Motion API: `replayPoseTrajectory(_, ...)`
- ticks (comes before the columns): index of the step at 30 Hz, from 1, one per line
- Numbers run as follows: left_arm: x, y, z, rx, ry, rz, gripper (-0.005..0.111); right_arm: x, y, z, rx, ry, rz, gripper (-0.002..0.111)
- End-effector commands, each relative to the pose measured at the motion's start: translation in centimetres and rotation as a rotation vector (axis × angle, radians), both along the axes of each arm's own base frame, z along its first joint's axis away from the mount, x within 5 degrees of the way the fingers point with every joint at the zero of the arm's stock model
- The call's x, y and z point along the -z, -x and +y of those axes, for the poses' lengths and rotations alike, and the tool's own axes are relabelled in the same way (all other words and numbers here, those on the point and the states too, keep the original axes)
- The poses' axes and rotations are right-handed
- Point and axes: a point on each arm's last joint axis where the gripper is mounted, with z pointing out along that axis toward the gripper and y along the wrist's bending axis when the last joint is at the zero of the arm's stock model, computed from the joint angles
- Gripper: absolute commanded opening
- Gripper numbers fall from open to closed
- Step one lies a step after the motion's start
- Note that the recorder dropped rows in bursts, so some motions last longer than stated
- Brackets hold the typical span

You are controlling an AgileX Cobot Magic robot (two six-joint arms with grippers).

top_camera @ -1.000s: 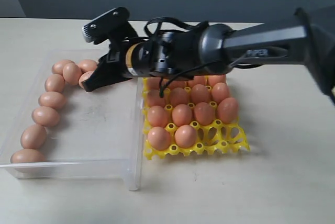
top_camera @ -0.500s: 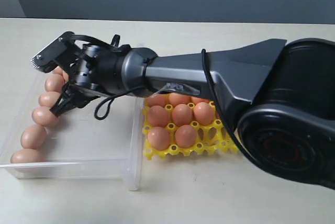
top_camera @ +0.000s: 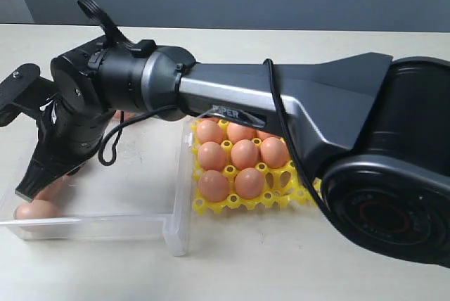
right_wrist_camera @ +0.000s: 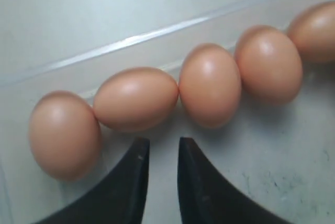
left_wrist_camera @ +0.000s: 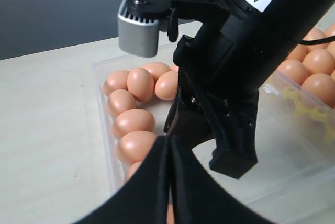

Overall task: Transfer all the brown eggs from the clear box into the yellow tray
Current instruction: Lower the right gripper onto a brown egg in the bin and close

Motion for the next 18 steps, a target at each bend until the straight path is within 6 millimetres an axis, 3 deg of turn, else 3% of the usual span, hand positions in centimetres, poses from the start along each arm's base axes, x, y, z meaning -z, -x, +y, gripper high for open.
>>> replayPoseTrajectory(1,0.0,0.0,0.0,0.001,0.004,-0.011,0.0,0.8,-0.5,0.3,-0.014,-0.023,-0.015,0.021)
replayPoseTrajectory(10,0.0,0.0,0.0,0.001,0.004,-0.011,0.0,2.2,0.9,2.2,-0.049,-0.116,0.008,0.021)
replayPoseTrajectory(12,0.0,0.0,0.0,0.001,0.004,-0.011,0.0,2.5,1.2,2.4,-0.027,-0.142,0.05,0.027)
replayPoseTrajectory(16,0.0,0.0,0.0,0.001,0.004,-0.011,0.0,3.4,1.6,2.8,-0.041,-0.135,0.057,0.05)
replayPoseTrajectory(18,0.0,0.0,0.0,0.001,0.004,-0.011,0.0,4.1,1.6,2.8,-0.05,-0.116,0.047,0.054)
